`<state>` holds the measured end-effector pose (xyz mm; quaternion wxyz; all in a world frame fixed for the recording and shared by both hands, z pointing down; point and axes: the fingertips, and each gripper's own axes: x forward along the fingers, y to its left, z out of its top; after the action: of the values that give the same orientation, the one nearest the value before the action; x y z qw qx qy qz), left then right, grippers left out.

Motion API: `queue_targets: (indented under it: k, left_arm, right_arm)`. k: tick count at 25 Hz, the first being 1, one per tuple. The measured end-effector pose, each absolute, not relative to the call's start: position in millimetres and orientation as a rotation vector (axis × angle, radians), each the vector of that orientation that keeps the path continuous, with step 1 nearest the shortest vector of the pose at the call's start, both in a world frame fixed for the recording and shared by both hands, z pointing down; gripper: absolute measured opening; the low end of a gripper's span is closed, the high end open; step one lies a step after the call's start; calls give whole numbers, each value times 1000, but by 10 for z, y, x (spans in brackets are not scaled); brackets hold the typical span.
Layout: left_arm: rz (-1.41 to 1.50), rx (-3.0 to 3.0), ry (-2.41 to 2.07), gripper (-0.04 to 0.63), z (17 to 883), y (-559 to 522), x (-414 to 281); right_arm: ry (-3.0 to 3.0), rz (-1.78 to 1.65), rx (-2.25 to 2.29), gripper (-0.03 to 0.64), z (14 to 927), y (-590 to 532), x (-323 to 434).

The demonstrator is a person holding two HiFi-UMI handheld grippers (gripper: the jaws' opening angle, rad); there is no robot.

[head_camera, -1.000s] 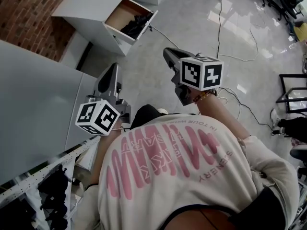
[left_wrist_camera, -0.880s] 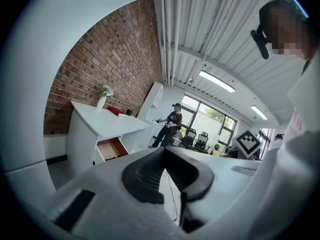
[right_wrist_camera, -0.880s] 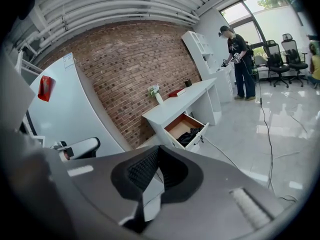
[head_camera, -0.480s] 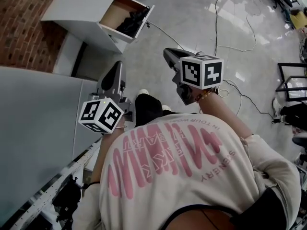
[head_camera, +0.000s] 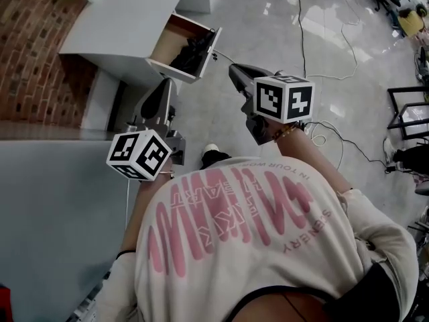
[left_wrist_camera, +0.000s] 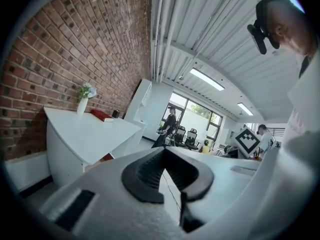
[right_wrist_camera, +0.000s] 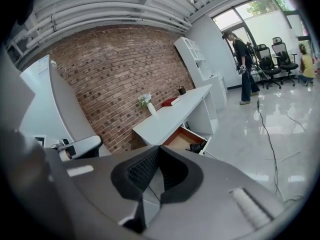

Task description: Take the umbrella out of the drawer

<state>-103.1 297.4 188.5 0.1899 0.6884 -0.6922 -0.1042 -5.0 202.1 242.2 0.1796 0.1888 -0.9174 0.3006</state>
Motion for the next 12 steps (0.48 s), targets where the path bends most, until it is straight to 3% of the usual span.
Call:
queue_targets:
  k: [12]
  left_arm:
    - [-314,2057,-1827,5,1874,2500,-1400]
  right_arm:
    - [-2571,905,744,11,2513,1761,-231]
